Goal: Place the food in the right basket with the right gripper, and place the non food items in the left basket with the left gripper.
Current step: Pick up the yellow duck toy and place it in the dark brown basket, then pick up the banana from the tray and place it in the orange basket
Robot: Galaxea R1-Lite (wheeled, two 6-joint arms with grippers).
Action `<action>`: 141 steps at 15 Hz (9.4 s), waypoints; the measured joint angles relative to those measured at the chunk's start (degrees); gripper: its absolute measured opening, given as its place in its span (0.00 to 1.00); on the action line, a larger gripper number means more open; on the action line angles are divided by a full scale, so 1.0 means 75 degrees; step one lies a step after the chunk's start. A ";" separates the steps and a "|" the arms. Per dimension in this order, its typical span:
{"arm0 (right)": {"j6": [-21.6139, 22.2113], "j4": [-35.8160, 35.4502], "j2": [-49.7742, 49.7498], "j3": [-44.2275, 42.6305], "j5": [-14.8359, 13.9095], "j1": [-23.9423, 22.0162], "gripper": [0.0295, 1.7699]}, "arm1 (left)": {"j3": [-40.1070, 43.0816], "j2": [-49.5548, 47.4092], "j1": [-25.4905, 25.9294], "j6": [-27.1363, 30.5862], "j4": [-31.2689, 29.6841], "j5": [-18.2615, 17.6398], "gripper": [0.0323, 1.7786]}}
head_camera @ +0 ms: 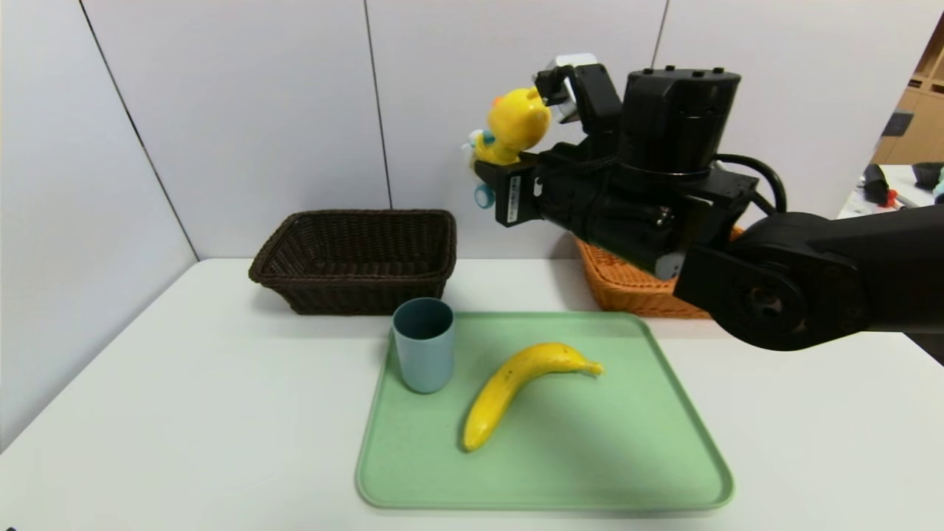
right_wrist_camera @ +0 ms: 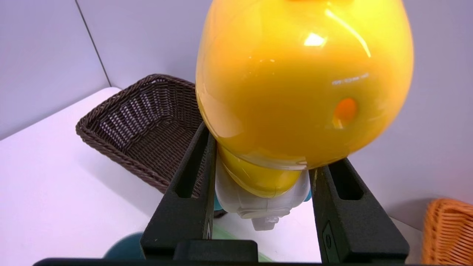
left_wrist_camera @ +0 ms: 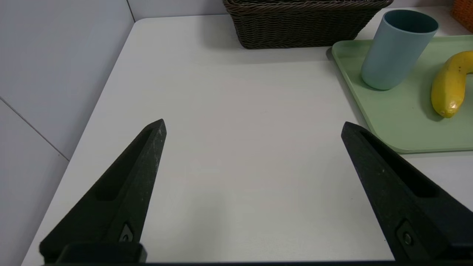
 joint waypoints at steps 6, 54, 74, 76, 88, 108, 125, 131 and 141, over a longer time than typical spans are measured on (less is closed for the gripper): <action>0.0096 0.0078 0.1489 -0.1559 -0.0005 0.0231 0.40 | -0.0021 -0.0226 0.0021 0.0008 0.0462 -0.0003 0.95; 0.4853 0.8576 -0.0424 -0.2955 -0.2206 -0.0427 0.96 | -0.0330 0.0026 0.0021 0.0072 0.0577 -0.0356 0.95; 1.0263 1.1238 0.1686 -0.4434 0.0106 0.0202 0.96 | -0.0275 -0.0102 0.0021 0.0163 0.0632 -0.0349 0.95; 1.0263 1.1466 0.1869 -0.4437 0.0111 0.0210 0.96 | -0.0260 -0.0138 0.0021 0.0163 0.0631 -0.0353 0.95; 1.0186 1.1675 0.2389 -0.4449 0.0138 0.0234 0.96 | -0.0187 -0.0432 0.0021 0.0232 0.0727 -0.0364 0.95; 0.9746 1.1942 0.2588 -0.4462 0.0138 0.0242 0.91 | -0.0044 -0.0779 0.0021 0.0255 0.0796 -0.0388 0.95; 0.8717 1.2865 0.2149 -0.4444 0.0011 0.0647 0.22 | -0.0018 -0.0779 0.0021 0.0262 0.0796 -0.0496 0.95; 0.8377 1.2955 0.1180 -0.4452 -0.0665 0.1216 0.22 | -0.0018 -0.0767 0.0021 0.0268 0.0796 -0.0492 0.95; 0.7389 1.2615 -0.0016 -0.4449 -0.1492 0.1326 0.22 | -0.0011 -0.0733 0.0021 0.0302 0.0800 -0.0504 0.95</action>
